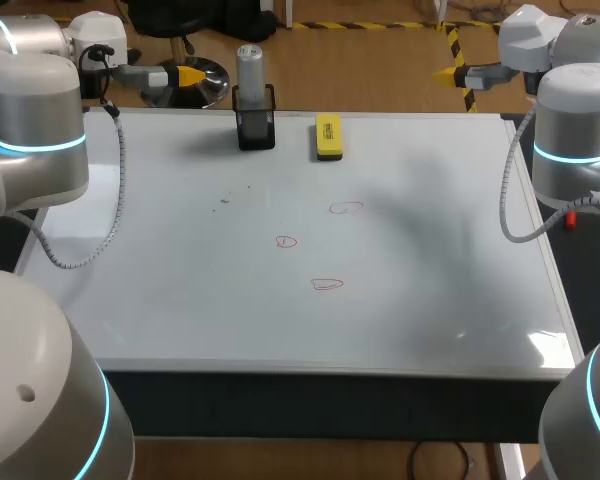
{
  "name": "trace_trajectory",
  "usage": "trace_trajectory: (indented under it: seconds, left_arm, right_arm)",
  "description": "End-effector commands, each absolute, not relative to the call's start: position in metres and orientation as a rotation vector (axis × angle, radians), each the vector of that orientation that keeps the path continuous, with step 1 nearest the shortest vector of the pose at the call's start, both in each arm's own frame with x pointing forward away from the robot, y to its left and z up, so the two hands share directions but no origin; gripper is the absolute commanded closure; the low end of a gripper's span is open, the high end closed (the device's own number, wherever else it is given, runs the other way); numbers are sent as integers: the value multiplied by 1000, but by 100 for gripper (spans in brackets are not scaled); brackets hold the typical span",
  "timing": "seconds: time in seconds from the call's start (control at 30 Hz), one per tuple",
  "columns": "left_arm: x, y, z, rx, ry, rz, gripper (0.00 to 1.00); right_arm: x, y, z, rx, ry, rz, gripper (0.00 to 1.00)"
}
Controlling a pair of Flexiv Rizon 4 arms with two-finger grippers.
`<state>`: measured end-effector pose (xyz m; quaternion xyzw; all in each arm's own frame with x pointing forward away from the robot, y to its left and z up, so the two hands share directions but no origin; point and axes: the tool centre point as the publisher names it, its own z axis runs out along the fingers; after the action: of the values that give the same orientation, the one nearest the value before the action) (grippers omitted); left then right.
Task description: Pick up the inspection probe, press it on each red-marked spot on the whiteboard one by one, put down the probe, pick up the eraser, and wipe off all the red marks.
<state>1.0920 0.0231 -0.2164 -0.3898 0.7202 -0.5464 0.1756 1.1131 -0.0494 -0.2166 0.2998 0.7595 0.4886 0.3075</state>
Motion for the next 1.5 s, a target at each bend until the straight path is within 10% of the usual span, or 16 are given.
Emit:
trace_trajectory:
  seconds: [0.03, 1.5]
  left_arm:
    - [1092, 23, -216, -1105, 2038, -1549, 0]
    - [1141, -129, -241, 118, 2208, -2367, 0]
  right_arm:
    - [1114, -50, -217, 793, 2010, 1292, 0]
    - [1114, -50, -217, 793, 2010, 1292, 0]
